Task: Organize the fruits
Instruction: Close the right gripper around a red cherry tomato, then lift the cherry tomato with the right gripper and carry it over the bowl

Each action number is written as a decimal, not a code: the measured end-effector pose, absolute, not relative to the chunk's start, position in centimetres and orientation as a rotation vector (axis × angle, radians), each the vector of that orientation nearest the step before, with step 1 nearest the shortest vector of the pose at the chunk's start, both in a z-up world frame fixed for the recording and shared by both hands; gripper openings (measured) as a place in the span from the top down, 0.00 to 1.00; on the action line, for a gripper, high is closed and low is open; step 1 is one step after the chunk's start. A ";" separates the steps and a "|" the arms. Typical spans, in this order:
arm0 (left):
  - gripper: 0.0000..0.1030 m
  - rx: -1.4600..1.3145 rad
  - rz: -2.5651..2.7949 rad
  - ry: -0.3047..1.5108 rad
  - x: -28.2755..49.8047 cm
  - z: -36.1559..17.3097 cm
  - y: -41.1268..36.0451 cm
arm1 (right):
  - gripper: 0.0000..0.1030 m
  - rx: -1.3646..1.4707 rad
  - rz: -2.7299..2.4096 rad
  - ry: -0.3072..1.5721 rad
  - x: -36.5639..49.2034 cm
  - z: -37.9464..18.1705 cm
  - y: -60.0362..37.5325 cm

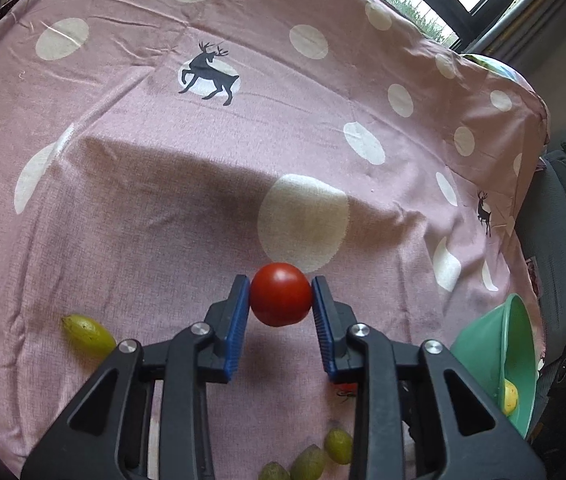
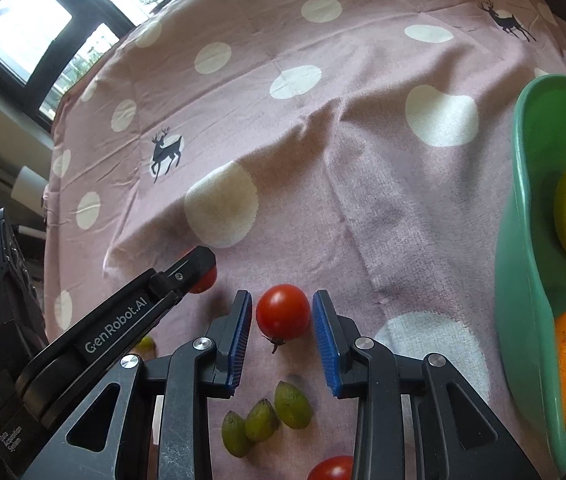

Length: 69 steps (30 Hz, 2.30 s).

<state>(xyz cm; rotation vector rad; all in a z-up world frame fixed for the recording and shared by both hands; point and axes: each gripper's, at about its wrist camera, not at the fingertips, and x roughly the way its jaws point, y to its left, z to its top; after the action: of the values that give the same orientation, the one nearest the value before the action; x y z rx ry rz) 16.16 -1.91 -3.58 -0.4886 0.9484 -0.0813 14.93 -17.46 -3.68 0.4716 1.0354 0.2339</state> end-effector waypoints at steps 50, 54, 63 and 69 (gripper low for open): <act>0.69 -0.263 -0.261 0.676 6.2 5.5 -9.3 | 0.66 0.537 0.148 0.716 7.1 3.2 -25.0; 0.69 -0.249 -0.300 0.675 6.0 5.6 -10.5 | 0.66 0.557 0.107 0.700 6.7 3.4 -26.3; 0.70 -0.219 -0.398 0.693 6.1 5.1 -13.9 | 0.66 0.588 0.018 0.684 5.7 3.3 -28.7; 0.70 -0.231 -0.448 0.724 6.9 4.4 -15.2 | 0.66 0.605 -0.042 0.683 5.3 3.1 -30.2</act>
<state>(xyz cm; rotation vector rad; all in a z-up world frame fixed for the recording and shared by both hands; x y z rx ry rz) 6.87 -15.22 4.37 -0.2306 0.7236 -0.4478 5.34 -30.18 3.10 0.6051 0.6832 -0.0420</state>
